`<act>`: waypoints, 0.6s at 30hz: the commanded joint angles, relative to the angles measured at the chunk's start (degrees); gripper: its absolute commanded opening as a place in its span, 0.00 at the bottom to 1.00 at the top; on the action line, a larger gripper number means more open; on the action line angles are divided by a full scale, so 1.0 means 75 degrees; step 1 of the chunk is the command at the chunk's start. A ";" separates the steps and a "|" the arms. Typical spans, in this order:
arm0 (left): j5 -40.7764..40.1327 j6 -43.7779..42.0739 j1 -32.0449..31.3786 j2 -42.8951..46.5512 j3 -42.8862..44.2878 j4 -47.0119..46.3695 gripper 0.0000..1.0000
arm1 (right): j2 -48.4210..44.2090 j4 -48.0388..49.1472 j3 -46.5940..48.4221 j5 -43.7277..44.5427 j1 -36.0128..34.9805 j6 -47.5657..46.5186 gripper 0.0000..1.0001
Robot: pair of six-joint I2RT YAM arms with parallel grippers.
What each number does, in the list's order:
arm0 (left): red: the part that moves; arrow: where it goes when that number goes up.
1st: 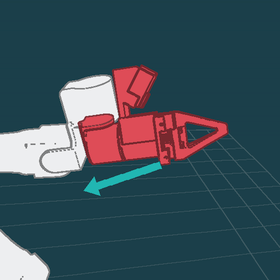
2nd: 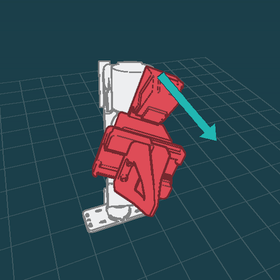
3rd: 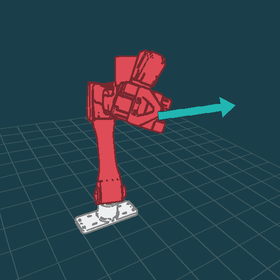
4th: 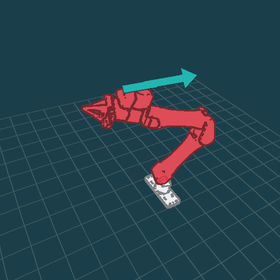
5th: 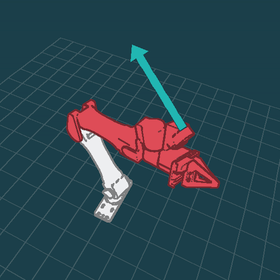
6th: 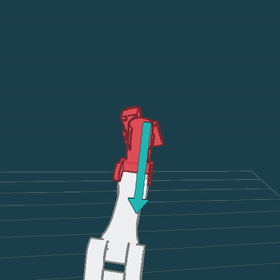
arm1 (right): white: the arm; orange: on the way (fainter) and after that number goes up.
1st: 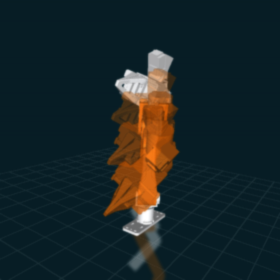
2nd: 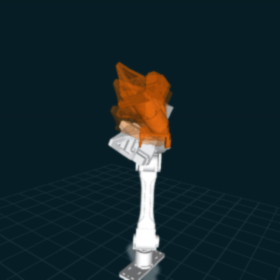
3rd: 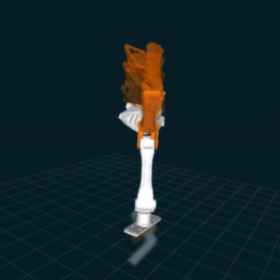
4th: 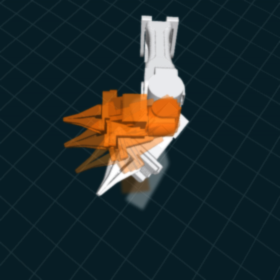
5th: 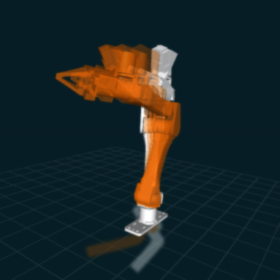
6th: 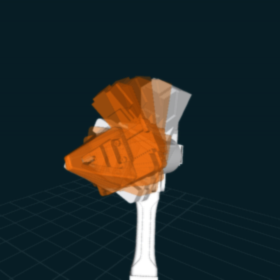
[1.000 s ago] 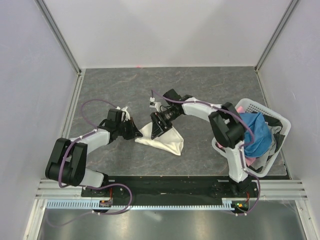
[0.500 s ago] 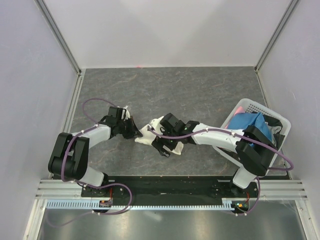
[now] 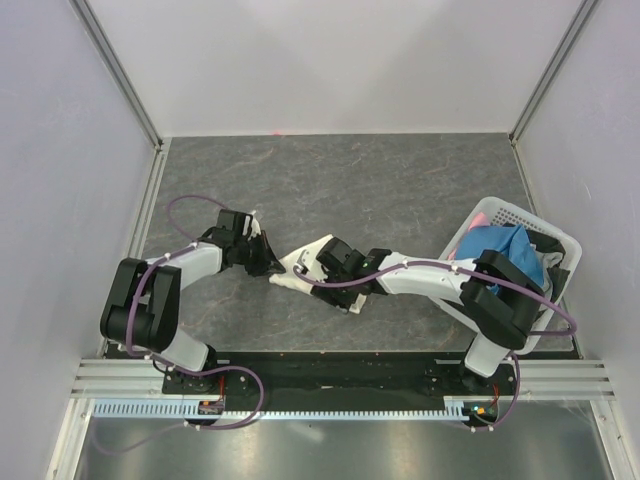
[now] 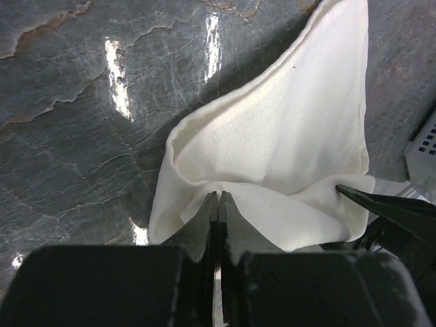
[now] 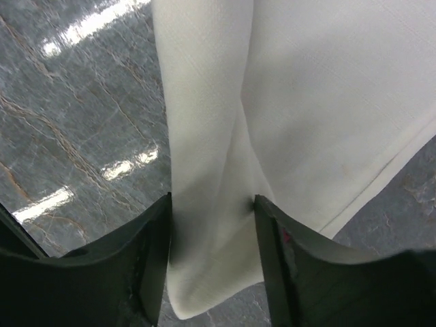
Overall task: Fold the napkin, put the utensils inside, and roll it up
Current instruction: Roll the napkin with the utensil
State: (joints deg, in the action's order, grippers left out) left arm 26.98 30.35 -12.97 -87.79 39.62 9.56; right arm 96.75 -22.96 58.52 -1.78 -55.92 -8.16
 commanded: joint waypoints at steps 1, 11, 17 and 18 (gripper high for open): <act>-0.0317 -0.0191 0.0077 -0.0400 0.0143 0.0389 0.02 | 0.0166 -0.0430 0.0224 -0.0299 -0.0020 -0.0236 0.51; -0.0152 -0.0203 0.0194 -0.0412 0.0694 0.0471 0.27 | 0.1290 -0.1076 0.0881 -0.3250 0.0787 -0.0329 0.34; -0.0818 -0.0343 0.0206 -0.0038 0.1139 0.0646 0.59 | 0.1759 -0.0865 0.0729 -0.4600 0.1713 -0.0458 0.32; -0.0936 -0.0355 0.0206 0.0033 0.1175 0.0670 0.61 | 0.1807 -0.0795 0.0694 -0.4916 0.1807 -0.0447 0.32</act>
State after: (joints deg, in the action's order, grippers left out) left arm 25.10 29.63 -11.70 -90.37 45.39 13.52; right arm 105.93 -29.15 65.28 -29.32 -45.04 -10.15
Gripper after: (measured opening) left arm 0.577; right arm 0.327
